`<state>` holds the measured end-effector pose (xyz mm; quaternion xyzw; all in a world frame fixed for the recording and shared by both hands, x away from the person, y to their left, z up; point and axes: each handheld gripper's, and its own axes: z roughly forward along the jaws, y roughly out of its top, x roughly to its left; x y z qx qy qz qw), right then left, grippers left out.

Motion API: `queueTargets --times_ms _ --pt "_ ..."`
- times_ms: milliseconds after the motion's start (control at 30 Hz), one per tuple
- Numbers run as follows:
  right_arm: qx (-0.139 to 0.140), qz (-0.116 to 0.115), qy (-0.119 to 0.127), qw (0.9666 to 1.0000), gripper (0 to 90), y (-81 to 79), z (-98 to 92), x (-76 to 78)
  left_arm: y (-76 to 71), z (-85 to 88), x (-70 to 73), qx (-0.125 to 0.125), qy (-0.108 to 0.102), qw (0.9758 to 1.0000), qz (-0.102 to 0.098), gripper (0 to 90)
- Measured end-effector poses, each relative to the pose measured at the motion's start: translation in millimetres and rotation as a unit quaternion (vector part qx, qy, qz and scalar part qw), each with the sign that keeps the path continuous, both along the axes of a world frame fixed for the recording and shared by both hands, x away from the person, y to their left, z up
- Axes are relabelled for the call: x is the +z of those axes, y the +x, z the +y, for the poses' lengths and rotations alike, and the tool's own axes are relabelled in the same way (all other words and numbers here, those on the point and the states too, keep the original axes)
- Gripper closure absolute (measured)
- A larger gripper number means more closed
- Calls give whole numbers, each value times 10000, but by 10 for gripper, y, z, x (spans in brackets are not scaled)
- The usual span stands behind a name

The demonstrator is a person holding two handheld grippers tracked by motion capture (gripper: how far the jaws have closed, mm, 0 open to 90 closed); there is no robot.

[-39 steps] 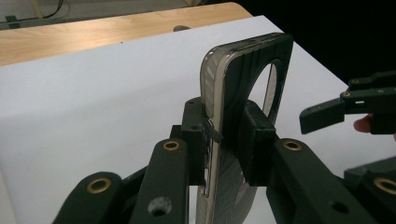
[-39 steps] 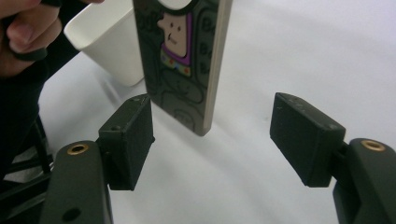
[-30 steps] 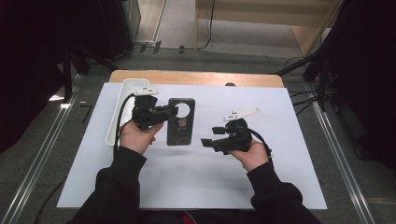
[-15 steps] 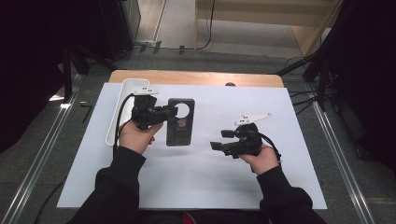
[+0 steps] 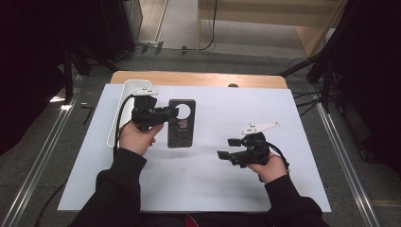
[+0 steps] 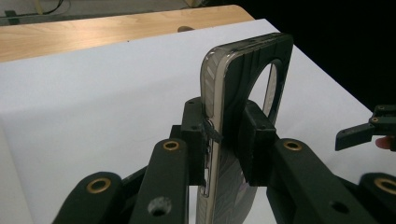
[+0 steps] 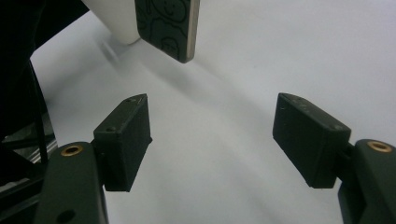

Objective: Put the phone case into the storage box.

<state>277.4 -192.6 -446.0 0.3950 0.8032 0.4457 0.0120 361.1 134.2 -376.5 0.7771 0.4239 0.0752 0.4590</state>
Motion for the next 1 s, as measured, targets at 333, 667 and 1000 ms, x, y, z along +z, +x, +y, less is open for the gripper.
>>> queueTargets --times_ms 333,667,1000 --pt "-1 32 -23 10000 269 -78 -85 -83 8 23 11 20 -29 10000 10 744" --pt "-6 34 -83 10000 265 -175 -189 -155 10 43 12 33 -44 10000 -3 744" --pt "-129 16 -106 9999 265 -296 -348 -204 23 93 32 62 -116 9999 8 743"
